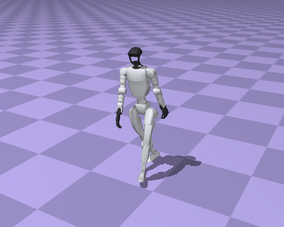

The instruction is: Walk

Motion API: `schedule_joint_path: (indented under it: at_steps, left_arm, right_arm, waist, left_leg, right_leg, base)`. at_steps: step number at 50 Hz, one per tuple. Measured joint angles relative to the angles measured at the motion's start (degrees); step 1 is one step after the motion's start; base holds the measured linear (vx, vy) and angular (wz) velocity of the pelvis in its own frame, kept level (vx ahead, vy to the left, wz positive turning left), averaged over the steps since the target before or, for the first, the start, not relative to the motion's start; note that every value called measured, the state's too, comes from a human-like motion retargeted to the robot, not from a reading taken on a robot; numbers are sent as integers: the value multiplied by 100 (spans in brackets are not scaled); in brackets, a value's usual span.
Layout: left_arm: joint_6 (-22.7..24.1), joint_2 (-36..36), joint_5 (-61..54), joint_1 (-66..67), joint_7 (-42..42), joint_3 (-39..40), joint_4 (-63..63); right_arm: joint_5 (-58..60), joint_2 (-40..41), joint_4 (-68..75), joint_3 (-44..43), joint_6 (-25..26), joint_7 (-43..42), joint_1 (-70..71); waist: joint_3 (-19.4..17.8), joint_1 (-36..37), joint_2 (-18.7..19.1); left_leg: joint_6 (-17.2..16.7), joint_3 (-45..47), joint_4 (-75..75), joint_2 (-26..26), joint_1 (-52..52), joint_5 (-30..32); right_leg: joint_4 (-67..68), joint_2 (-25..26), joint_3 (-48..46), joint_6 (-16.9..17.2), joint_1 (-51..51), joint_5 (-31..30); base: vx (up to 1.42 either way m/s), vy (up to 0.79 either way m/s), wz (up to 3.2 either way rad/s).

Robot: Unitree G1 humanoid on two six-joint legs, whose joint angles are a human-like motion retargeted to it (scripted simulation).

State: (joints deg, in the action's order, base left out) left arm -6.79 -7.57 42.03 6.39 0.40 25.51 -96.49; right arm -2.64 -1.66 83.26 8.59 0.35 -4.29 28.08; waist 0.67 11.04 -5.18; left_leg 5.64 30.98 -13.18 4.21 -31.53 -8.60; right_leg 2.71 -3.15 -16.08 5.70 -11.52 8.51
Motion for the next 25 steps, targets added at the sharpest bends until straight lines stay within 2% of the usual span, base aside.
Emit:
schedule_joint_path:
  at_steps: [3, 4, 7, 10, 11, 12, 13, 15, 18, 21, 25]
  left_arm:
    - [24, -20, 22, -173, -60, -85, 97]
    - [15, -25, 20, -214, -73, -100, 130]
    - [-21, -2, -71, -356, -44, -147, 253]
    - [64, -23, -297, -616, -81, -415, 469]
    - [120, -58, -391, -733, -109, -574, 536]
    - [171, -93, -473, -864, -129, -718, 597]
    - [211, -129, -533, -1026, -133, -833, 645]
    - [257, -182, -576, -1380, -128, -972, 723]
    - [327, -261, -619, -1916, -104, -1084, 852]
    - [446, -275, -794, -2367, -146, -1201, 1003]
    - [583, -269, -1106, -2872, -306, -1256, 1233]
  right_arm:
    - [-52, -23, 2, 11, 0, 70, -81]
    - [-55, -21, 33, 15, 3, 112, -167]
    - [-6, 17, 173, 50, 12, 215, -574]
    - [-45, -64, 203, 202, 26, 346, -1057]
    - [-42, -142, 196, 242, 71, 395, -1195]
    - [-26, -211, 190, 271, 113, 423, -1328]
    - [20, -262, 184, 275, 150, 410, -1451]
    - [120, -318, 192, 224, 189, 321, -1705]
    - [107, -387, 250, 2, 127, 215, -2064]
    - [71, -494, 299, -237, 0, 152, -2460]
    - [246, -705, 339, -386, -209, -314, -2948]
  waist:
    - [50, 228, 36]
    - [79, 299, 52]
    - [191, 279, 133]
    - [231, -31, 432]
    - [189, -95, 546]
    - [139, -169, 656]
    - [73, -264, 757]
    - [-13, -470, 826]
    - [-92, -660, 724]
    - [-124, -858, 571]
    - [-206, -1200, 463]
  left_leg:
    - [109, 163, -136, -3, 243, 294]
    - [48, 98, -171, 18, 334, 430]
    - [-124, -322, -368, 87, 594, 591]
    - [56, -529, -367, 185, 1035, 353]
    - [87, -516, -357, 257, 1226, 248]
    - [107, -550, -350, 315, 1407, 146]
    - [105, -678, -350, 347, 1567, 51]
    - [134, -836, -246, 260, 1850, -82]
    - [183, -673, 57, 22, 2280, -177]
    - [218, -739, 393, -332, 2675, -224]
    - [183, -887, 708, -654, 3193, -360]
  right_leg:
    - [157, -102, 109, 386, -210, -523]
    - [266, -154, 147, 495, -272, -821]
    - [847, -228, 395, 682, -275, -2117]
    - [1991, -109, 136, 637, -9, -3247]
    - [2485, -133, -55, 393, 133, -3302]
    - [2964, -162, -217, 204, 299, -3218]
    - [3413, -199, -321, 127, 514, -2856]
    - [4008, -268, -344, 178, 1077, -2302]
    - [4331, -540, -442, 184, 1945, -1589]
    - [3938, -669, -448, 77, 2673, -1077]
    - [2694, -653, -271, -183, 3388, -519]
  base:
    - [86, 28, -77]
    - [106, 37, -102]
    - [104, 38, -50]
    - [78, 25, 33]
    - [87, 28, 37]
    - [85, 26, 28]
    - [73, 18, 32]
    - [62, 10, 33]
    - [60, 8, 24]
    - [56, 5, 45]
    - [58, 3, 56]
